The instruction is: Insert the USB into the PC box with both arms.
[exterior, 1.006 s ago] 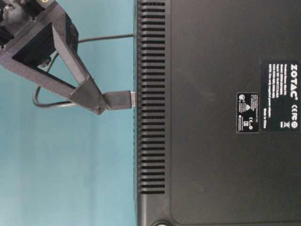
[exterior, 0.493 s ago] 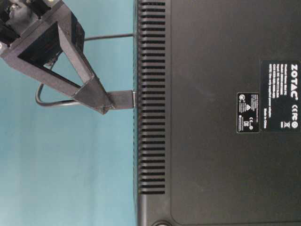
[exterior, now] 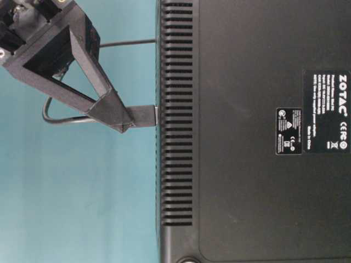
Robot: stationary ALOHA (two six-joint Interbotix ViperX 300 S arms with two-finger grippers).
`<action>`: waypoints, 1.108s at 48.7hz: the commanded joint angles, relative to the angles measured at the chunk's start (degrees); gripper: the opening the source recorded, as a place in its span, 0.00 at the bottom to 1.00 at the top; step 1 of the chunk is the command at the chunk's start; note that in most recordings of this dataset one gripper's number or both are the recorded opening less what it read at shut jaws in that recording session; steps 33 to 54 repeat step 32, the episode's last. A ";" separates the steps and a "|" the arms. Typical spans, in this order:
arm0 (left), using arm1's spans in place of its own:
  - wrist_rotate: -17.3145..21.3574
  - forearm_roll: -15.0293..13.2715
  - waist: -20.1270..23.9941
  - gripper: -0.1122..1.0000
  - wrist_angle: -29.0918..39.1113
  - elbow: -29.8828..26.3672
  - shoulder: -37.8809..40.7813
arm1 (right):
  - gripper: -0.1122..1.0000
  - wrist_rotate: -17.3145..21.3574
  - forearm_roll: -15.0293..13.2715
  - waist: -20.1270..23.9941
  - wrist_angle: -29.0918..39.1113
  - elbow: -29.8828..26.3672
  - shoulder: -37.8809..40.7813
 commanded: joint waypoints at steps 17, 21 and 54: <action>-0.09 0.09 0.09 0.10 -0.35 0.44 0.35 | 0.34 0.70 1.14 0.62 1.05 0.35 -0.70; -0.09 0.09 0.09 0.10 -0.35 0.79 0.35 | 0.43 0.70 1.14 0.18 1.23 0.44 -1.41; -0.09 0.09 0.09 0.10 -0.35 1.76 -1.05 | 0.70 0.70 1.05 -0.35 2.99 0.62 -5.01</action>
